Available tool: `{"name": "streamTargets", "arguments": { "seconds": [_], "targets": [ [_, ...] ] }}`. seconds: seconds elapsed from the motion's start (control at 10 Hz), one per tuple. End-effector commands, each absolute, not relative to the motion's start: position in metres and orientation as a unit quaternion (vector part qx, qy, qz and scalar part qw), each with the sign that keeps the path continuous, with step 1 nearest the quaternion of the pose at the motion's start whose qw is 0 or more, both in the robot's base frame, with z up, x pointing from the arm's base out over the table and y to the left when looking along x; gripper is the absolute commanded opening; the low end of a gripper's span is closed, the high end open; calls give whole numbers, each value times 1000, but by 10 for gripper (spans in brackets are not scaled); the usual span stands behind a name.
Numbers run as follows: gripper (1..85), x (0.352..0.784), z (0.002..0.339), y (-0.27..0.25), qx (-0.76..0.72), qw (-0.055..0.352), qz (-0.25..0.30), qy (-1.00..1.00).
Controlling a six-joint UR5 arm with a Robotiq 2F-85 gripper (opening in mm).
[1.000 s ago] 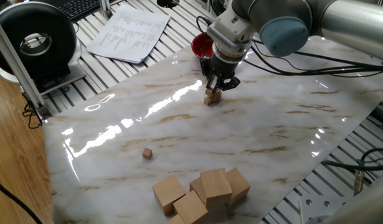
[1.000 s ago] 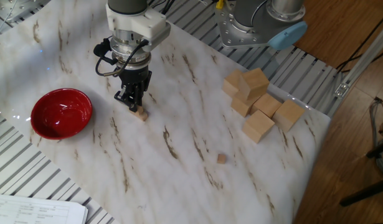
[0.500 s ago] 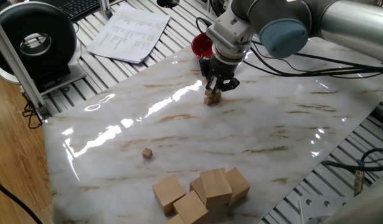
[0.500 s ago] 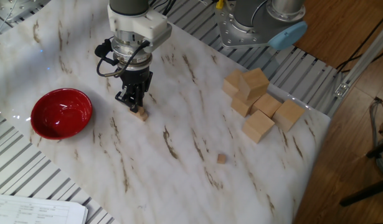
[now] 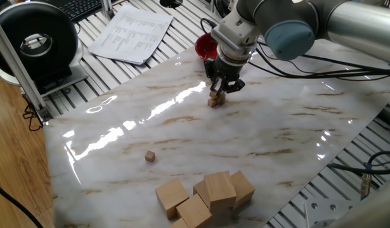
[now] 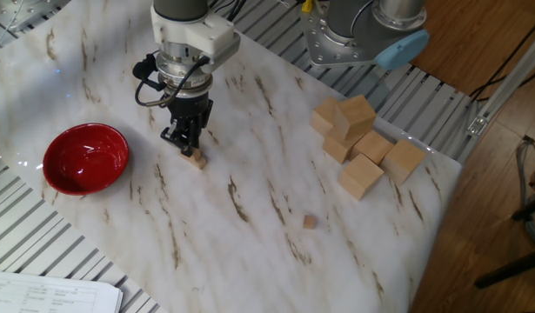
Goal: Stack the blocks into a pyramid shape
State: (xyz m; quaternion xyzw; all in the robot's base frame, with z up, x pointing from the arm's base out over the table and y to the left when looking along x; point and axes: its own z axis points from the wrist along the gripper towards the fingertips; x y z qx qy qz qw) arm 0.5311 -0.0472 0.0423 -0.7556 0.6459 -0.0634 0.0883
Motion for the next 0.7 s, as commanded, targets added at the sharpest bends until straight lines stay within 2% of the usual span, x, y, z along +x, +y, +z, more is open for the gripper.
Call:
{"name": "streamTargets", "arguments": {
  "seconds": [0.0, 0.2, 0.6],
  "targets": [
    [30, 533, 44, -50, -754, 92, -66, 647],
    [37, 533, 44, -49, -754, 93, -65, 647],
    [170, 530, 43, -40, -757, 103, -50, 643]
  ]
}}
